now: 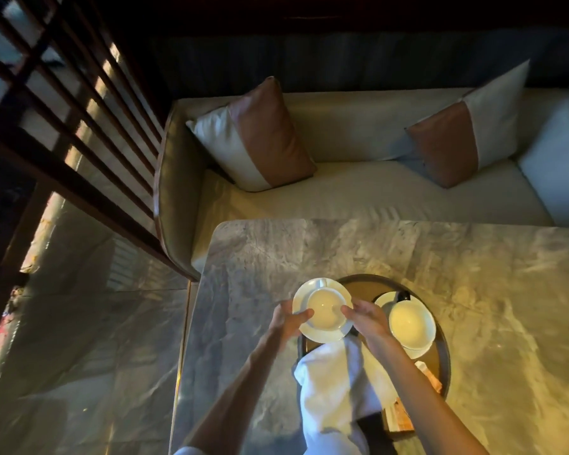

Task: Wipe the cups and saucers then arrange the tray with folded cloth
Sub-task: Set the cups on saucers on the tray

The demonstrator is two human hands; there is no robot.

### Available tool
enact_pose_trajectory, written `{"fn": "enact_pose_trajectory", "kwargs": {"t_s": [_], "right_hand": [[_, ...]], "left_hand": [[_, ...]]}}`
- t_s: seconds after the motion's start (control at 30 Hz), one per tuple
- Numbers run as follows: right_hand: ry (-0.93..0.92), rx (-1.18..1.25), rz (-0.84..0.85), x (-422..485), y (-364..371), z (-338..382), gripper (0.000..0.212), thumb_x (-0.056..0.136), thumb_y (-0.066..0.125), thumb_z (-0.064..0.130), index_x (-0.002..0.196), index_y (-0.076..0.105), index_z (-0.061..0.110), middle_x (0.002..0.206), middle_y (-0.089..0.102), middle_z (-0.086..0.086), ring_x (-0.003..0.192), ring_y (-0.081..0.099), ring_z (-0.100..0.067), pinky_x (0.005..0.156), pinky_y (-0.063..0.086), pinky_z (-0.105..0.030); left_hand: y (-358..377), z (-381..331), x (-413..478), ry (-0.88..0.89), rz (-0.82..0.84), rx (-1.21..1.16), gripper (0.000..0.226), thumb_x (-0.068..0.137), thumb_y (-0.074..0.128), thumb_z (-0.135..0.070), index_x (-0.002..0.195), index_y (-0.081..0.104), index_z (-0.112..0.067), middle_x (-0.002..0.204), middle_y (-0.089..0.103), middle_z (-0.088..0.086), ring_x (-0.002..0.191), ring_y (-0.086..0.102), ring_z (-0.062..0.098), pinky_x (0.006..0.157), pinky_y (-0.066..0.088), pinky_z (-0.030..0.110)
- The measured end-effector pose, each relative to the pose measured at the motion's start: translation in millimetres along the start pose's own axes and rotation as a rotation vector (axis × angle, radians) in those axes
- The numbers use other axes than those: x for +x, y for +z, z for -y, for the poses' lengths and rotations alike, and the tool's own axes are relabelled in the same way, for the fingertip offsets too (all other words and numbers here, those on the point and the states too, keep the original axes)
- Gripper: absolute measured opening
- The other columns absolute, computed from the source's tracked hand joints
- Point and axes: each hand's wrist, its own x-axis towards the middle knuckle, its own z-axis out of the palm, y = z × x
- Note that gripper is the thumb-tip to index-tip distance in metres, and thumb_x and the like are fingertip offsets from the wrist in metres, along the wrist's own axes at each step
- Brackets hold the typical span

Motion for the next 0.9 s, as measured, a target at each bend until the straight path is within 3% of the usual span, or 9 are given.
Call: {"fn": "enact_pose_trajectory", "kwargs": {"t_s": [0.13,0.23,0.33,0.43,0.5,0.67,0.8,0.83,0.9], "right_hand": [[0.028,-0.043,-0.074,9,-7,-13,0.05,0.088,0.069,0.007,0.135,0.052,-0.003,0.131,0.06,-0.017,0.117,0.059,-0.03,0.101,0.047,-0.039],[0.022,-0.061,-0.076,13,-11,-18,0.052,0.092,0.065,0.008,0.14,0.048,0.0,0.142,0.053,-0.017,0.13,0.051,-0.032,0.107,0.042,-0.042],[0.014,-0.036,-0.078,14,-16,-22,0.049,0.093,0.062,0.007,0.14,0.049,0.003,0.146,0.05,-0.015,0.135,0.047,-0.029,0.101,0.042,-0.034],[0.034,0.002,-0.087,13,-19,-27,0.046,0.093,0.063,0.007,0.138,0.052,0.006,0.143,0.052,-0.013,0.133,0.048,-0.028,0.099,0.041,-0.032],[0.036,0.015,-0.099,13,-20,-29,0.045,0.092,0.064,0.006,0.136,0.054,0.006,0.141,0.054,-0.014,0.132,0.049,-0.029,0.1,0.041,-0.033],[0.001,0.003,-0.136,15,-18,-34,0.039,0.09,0.066,0.004,0.129,0.06,0.006,0.135,0.058,-0.015,0.128,0.053,-0.03,0.104,0.043,-0.038],[-0.029,0.015,-0.16,16,-17,-35,0.038,0.089,0.066,0.001,0.126,0.062,0.007,0.135,0.06,-0.011,0.127,0.054,-0.026,0.107,0.043,-0.037],[-0.035,0.018,-0.168,16,-17,-35,0.038,0.088,0.066,0.0,0.126,0.062,0.006,0.135,0.06,-0.012,0.127,0.054,-0.027,0.107,0.043,-0.037],[-0.04,0.023,-0.174,16,-17,-37,0.039,0.088,0.067,0.0,0.126,0.062,0.005,0.135,0.06,-0.012,0.128,0.054,-0.027,0.107,0.043,-0.037]], "left_hand": [[23,6,6,0.034,-0.09,0.232,0.029,0.087,0.071,-0.018,0.112,0.068,-0.004,0.091,0.064,0.008,0.084,0.062,0.022,0.076,0.058,0.042],[31,9,9,0.053,-0.124,0.334,0.025,0.085,0.07,-0.019,0.104,0.07,-0.004,0.085,0.063,0.008,0.082,0.063,0.023,0.075,0.058,0.045],[39,12,12,0.04,-0.137,0.352,0.035,0.084,0.071,-0.02,0.112,0.066,0.0,0.096,0.066,0.015,0.092,0.065,0.028,0.077,0.056,0.044],[46,15,15,0.01,-0.173,0.397,0.054,0.083,0.073,-0.021,0.13,0.055,-0.001,0.125,0.059,0.02,0.12,0.054,0.034,0.095,0.047,0.04],[48,16,16,0.0,-0.173,0.408,0.06,0.083,0.073,-0.021,0.135,0.05,-0.004,0.132,0.053,0.019,0.126,0.048,0.032,0.1,0.043,0.039],[50,20,13,0.011,-0.177,0.409,0.059,0.084,0.071,-0.021,0.135,0.047,-0.005,0.134,0.049,0.019,0.126,0.045,0.03,0.099,0.043,0.039],[51,26,9,0.036,-0.155,0.413,0.06,0.088,0.068,-0.023,0.14,0.04,-0.014,0.134,0.04,0.015,0.11,0.041,0.019,0.068,0.043,0.016],[52,28,8,0.038,-0.158,0.397,0.06,0.087,0.068,-0.022,0.14,0.04,-0.015,0.133,0.039,0.015,0.106,0.041,0.018,0.063,0.045,0.016],[54,31,7,0.046,-0.168,0.362,0.06,0.087,0.069,-0.02,0.139,0.039,-0.014,0.128,0.039,0.017,0.106,0.045,0.024,0.076,0.058,0.038]]}}
